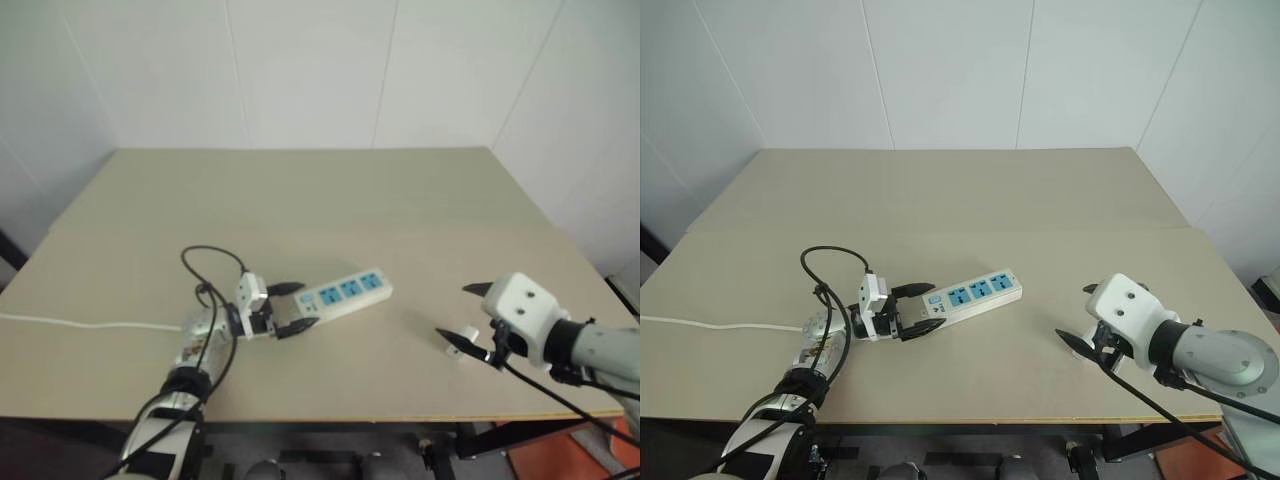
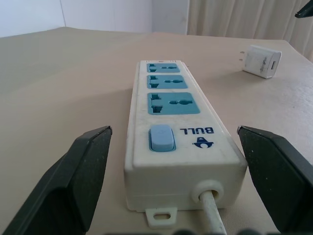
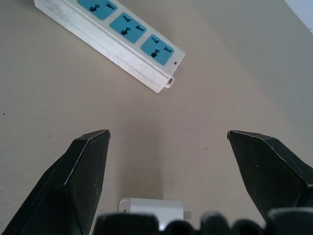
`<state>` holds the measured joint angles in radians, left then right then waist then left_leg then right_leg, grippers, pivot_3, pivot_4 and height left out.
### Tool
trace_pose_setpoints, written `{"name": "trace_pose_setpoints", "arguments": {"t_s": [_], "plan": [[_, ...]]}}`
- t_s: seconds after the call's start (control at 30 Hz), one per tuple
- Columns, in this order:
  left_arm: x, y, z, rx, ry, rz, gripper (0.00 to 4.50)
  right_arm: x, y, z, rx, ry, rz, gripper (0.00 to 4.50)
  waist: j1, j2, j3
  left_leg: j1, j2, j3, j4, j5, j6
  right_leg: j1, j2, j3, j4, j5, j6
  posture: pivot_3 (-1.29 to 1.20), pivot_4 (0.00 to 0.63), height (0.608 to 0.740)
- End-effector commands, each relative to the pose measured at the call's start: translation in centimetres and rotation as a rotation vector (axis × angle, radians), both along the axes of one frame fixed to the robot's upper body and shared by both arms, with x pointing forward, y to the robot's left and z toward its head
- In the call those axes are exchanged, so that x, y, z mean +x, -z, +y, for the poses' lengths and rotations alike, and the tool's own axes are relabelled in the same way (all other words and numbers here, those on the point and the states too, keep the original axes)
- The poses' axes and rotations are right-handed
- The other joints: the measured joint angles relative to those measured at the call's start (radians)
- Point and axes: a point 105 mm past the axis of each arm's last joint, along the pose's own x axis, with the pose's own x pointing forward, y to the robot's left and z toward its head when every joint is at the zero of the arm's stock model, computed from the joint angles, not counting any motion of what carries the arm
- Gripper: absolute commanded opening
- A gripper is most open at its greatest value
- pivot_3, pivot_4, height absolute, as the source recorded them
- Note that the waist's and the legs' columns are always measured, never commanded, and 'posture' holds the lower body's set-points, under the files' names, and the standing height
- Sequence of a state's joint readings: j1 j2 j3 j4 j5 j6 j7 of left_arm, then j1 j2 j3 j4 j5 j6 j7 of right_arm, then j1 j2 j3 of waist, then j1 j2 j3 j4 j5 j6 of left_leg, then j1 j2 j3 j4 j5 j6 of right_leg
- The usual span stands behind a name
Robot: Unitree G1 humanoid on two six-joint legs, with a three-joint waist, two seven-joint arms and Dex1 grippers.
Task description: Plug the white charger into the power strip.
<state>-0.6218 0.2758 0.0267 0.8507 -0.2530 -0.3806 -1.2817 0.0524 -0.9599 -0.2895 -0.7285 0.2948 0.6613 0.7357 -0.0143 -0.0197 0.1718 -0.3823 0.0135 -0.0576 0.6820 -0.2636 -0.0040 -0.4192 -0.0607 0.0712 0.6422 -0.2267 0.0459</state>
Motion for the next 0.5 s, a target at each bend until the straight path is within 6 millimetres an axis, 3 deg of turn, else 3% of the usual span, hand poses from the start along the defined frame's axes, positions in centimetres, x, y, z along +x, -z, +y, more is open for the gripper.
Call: {"name": "trace_pose_setpoints", "arguments": {"t_s": [0.03, 0.1, 0.27, 0.5], "plan": [[-0.15, 0.78, -0.28, 0.038, 0.01, 0.011, 4.49, 0.01, -1.3, -0.04, -0.011, 0.009, -0.064, 4.5, 0.0, 0.0, -0.001, 0.0, 0.0, 0.0, 0.0, 0.0, 0.0, 0.0, 0.0, 0.0, 0.0, 0.0, 0.0, 0.0, 0.15, 0.74], [-0.26, 1.11, -0.31, 0.054, 0.017, 0.021, 4.49, 0.04, -1.33, -0.04, -0.011, 0.009, -0.065, 4.5, 0.0, 0.0, -0.002, 0.0, 0.0, 0.0, 0.0, 0.0, 0.0, 0.0, 0.0, 0.0, 0.0, 0.0, 0.0, 0.0, 0.15, 0.74], [-0.1, 1.28, -0.53, 0.063, -0.004, 0.014, 3.31, 0.09, -1.29, -0.01, -0.01, 0.009, -0.066, 4.5, 0.0, 0.0, -0.004, 0.001, 0.0, 0.0, 0.0, 0.0, 0.0, 0.001, 0.0, 0.0, 0.0, 0.0, 0.0, 0.0, 0.15, 0.74], [-0.42, 1.36, -0.39, 0.094, 0.036, 0.007, 3.23, 0.11, -1.77, -0.14, -0.023, 0.005, -0.057, 4.5, 0.001, -0.001, -0.006, 0.002, 0.0, 0.0, 0.0, 0.0, 0.0, 0.002, 0.0, 0.0, 0.0, 0.0, 0.0, 0.0, 0.15, 0.74]]}}
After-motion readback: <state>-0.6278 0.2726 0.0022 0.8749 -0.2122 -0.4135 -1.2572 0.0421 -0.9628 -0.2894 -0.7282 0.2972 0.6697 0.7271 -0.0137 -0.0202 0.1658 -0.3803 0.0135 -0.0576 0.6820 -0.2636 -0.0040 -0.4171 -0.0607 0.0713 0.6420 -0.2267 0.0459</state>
